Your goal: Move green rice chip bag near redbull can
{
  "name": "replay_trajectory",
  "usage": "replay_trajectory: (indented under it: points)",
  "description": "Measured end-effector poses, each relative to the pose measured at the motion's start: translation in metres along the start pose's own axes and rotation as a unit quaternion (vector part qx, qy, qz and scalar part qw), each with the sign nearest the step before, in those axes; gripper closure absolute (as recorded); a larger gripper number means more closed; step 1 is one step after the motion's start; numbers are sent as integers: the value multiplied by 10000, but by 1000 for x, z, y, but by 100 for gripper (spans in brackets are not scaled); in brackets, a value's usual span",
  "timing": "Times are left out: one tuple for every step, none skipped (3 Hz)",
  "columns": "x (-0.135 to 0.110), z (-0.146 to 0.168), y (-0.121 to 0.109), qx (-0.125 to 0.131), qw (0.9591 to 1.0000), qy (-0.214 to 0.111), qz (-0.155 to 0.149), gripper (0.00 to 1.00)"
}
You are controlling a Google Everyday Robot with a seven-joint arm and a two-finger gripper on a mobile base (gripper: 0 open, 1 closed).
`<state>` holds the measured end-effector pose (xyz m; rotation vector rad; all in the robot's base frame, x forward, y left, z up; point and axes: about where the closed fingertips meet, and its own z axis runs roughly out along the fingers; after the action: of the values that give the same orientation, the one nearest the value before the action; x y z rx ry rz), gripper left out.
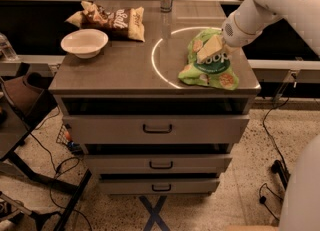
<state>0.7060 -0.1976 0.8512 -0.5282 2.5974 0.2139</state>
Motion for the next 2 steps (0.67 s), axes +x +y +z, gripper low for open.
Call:
replay_trajectory:
  points:
    - [0, 3, 1, -12, 10000, 18, -5, 100]
    - [0, 2, 1, -12, 10000, 19, -5, 100]
